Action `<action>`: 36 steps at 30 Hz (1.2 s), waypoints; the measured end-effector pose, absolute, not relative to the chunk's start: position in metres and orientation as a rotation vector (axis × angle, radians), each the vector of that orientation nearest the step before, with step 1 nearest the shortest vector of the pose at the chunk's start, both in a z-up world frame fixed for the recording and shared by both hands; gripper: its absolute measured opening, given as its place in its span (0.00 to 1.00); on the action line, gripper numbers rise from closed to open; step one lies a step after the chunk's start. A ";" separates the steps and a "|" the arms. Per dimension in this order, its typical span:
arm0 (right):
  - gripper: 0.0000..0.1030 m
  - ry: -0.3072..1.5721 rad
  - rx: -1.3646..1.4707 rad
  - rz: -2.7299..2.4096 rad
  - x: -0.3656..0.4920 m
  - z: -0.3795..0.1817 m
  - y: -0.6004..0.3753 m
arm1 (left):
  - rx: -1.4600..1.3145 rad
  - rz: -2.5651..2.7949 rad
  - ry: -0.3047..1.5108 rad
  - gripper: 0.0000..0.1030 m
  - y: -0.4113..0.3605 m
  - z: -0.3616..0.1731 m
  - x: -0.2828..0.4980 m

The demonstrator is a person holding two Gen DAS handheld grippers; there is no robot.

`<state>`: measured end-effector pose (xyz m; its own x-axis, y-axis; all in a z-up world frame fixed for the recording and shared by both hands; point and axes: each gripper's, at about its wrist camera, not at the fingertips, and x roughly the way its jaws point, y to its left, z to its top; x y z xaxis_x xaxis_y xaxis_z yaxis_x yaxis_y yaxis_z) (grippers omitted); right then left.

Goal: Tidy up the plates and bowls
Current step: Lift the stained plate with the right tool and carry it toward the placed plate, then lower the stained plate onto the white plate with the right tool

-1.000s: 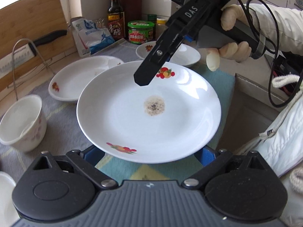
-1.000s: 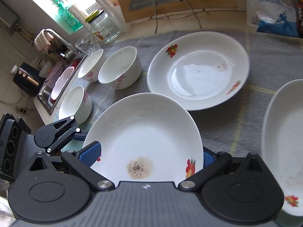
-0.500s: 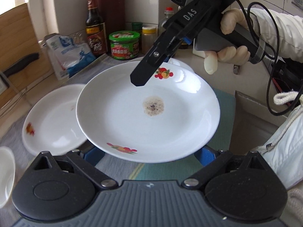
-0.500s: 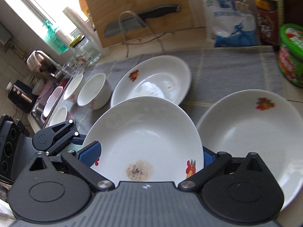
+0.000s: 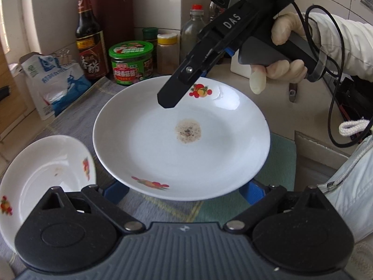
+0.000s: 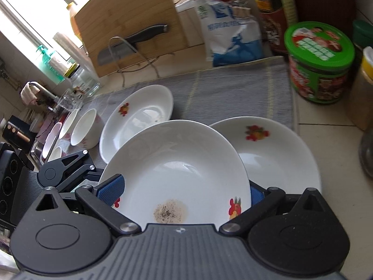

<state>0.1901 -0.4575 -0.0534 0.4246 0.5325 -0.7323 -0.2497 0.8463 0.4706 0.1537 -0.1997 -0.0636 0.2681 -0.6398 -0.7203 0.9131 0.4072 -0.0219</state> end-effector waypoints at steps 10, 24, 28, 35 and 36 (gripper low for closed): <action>1.00 1.030 0.355 0.483 0.196 -0.066 -0.482 | 0.468 -1.116 0.751 0.96 -0.222 -0.067 0.167; 1.00 1.032 0.382 0.478 0.202 -0.078 -0.495 | 0.477 -1.120 0.783 0.96 -0.234 -0.071 0.175; 1.00 1.024 0.394 0.469 0.202 -0.078 -0.499 | 0.470 -1.120 0.787 0.96 -0.235 -0.074 0.179; 1.00 1.016 0.402 0.447 0.202 -0.078 -0.504 | 0.487 -1.122 0.783 0.96 -0.239 -0.076 0.183; 1.00 1.014 0.402 0.445 0.201 -0.078 -0.505 | 0.490 -1.122 0.782 0.96 -0.239 -0.077 0.183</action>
